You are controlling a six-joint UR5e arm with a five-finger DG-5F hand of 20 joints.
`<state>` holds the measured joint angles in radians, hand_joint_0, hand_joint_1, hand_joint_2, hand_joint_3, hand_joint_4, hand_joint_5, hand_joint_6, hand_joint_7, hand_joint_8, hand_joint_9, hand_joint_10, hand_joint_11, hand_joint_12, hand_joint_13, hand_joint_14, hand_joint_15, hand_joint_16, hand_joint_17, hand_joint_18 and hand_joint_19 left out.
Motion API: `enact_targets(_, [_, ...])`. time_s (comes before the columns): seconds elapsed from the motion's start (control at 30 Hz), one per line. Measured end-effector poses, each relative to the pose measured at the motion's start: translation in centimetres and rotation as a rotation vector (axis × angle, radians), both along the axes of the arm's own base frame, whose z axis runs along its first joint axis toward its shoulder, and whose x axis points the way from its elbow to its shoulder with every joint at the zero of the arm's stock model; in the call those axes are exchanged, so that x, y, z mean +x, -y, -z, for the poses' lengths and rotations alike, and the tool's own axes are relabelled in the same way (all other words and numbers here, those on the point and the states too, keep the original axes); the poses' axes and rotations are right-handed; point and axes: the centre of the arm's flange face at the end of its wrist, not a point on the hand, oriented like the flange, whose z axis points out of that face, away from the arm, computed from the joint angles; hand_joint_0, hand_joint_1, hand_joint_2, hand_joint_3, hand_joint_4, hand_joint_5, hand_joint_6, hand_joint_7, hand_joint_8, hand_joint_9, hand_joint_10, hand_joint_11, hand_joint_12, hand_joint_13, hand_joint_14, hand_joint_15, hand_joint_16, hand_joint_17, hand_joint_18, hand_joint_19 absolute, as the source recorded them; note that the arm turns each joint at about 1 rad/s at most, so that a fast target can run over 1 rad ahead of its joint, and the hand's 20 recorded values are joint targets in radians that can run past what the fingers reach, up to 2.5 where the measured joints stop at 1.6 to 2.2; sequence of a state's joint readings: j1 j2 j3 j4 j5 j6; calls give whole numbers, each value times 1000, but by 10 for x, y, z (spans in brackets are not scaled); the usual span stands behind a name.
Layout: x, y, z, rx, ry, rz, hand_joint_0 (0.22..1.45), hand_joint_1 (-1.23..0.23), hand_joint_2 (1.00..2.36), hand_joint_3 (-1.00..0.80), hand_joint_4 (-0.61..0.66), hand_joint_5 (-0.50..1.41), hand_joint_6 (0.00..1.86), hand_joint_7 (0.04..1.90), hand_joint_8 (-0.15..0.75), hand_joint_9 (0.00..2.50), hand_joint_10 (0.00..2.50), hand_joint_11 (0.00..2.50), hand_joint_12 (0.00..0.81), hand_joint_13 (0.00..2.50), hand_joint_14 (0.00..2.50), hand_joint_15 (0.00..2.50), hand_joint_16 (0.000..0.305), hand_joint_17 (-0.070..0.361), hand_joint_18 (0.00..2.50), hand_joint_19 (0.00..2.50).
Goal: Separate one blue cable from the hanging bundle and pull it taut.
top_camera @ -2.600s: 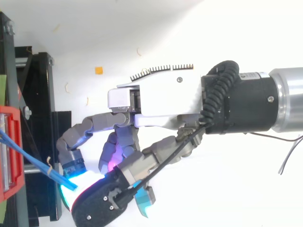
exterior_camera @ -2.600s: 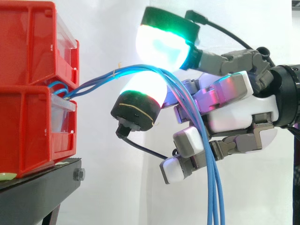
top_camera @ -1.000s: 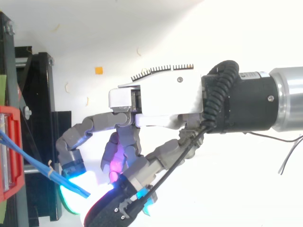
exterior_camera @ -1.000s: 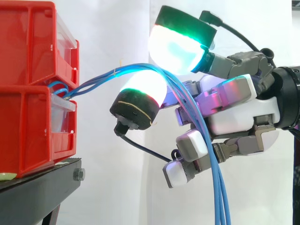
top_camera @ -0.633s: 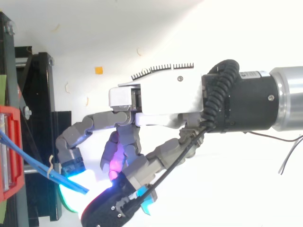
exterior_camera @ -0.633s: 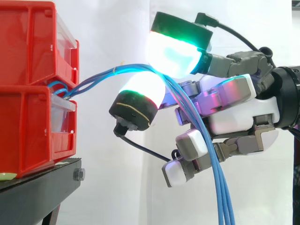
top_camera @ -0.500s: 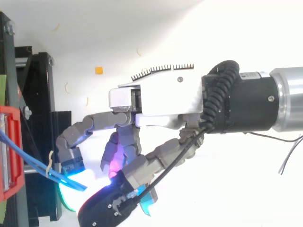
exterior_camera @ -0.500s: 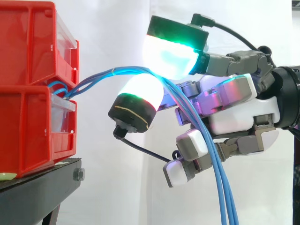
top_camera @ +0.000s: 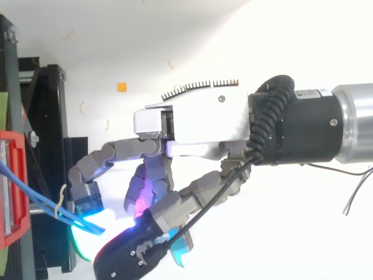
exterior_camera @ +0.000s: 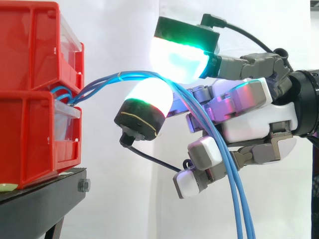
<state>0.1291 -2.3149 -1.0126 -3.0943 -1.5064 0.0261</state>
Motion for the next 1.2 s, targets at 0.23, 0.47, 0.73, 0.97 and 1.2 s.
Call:
enact_targets(0.23, [0, 0, 0, 0, 1, 0, 547, -451, 1047, -114, 98, 128, 504, 1319, 174, 1799, 1, 62, 312, 1219, 10, 309, 74, 167, 824, 404])
enact_targets(0.47, [0, 0, 0, 0, 0, 0, 533, -435, 1000, -118, 107, 125, 504, 1326, 179, 1783, 2, 56, 322, 1215, 10, 306, 76, 172, 835, 397])
enact_targets(0.73, [0, 0, 0, 0, 0, 0, 442, -367, 1008, -371, 107, 119, 503, 1341, 151, 1731, 8, 122, 286, 1146, 13, 366, 65, 147, 714, 484])
enact_targets(0.97, [0, 0, 0, 0, 0, 1, 432, -362, 1004, -438, 101, 119, 503, 1351, 159, 1735, 5, 117, 292, 1149, 12, 354, 67, 150, 720, 477])
enact_targets(1.2, [0, 0, 0, 0, 0, 1, 474, -683, 1002, -472, 106, 116, 502, 1340, 152, 1711, 7, 165, 278, 1110, 15, 375, 62, 139, 666, 510])
